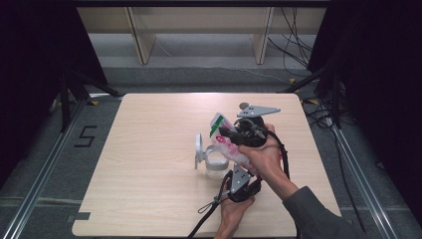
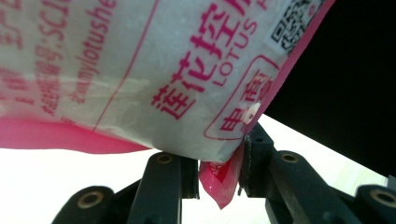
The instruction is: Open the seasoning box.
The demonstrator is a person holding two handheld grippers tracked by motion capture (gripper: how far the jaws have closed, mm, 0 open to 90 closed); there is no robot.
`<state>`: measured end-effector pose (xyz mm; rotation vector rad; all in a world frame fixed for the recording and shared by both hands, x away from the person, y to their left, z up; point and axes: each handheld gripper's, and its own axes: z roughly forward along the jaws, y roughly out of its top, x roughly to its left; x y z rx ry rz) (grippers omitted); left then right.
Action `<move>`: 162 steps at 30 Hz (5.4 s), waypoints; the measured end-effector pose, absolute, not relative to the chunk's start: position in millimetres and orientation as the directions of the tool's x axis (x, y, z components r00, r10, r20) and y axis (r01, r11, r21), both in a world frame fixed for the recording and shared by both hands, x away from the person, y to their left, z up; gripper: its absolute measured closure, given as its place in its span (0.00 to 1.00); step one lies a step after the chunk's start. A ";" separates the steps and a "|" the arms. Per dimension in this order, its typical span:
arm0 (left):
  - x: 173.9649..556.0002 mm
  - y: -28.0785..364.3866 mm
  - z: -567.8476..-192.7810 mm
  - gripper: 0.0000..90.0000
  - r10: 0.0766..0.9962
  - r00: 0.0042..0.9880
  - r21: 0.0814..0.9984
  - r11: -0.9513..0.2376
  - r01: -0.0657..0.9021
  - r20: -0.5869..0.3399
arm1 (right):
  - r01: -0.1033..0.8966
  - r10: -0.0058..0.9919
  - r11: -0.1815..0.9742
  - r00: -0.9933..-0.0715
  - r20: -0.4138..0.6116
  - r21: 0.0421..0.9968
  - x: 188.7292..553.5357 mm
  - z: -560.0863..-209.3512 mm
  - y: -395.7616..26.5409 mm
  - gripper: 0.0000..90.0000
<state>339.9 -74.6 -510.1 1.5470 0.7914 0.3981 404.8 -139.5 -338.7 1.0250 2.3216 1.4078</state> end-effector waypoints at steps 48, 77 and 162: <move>339.3 -74.4 -510.0 0.81 0.690 0.702 0.972 0.013 0.233 -0.177 | 0.424 0.662 0.334 -0.741 0.111 0.842 404.4 -341.4 -127.9 1.00; 339.8 -74.9 -511.0 0.81 0.684 0.706 0.970 0.016 0.241 -0.187 | 0.415 0.669 0.365 -0.739 0.075 0.833 403.5 -343.3 -124.7 0.99; 338.0 -75.7 -509.4 0.81 0.693 0.695 0.972 0.037 0.231 -0.192 | 0.397 0.647 0.414 -0.761 0.041 0.819 400.5 -343.7 -113.3 0.99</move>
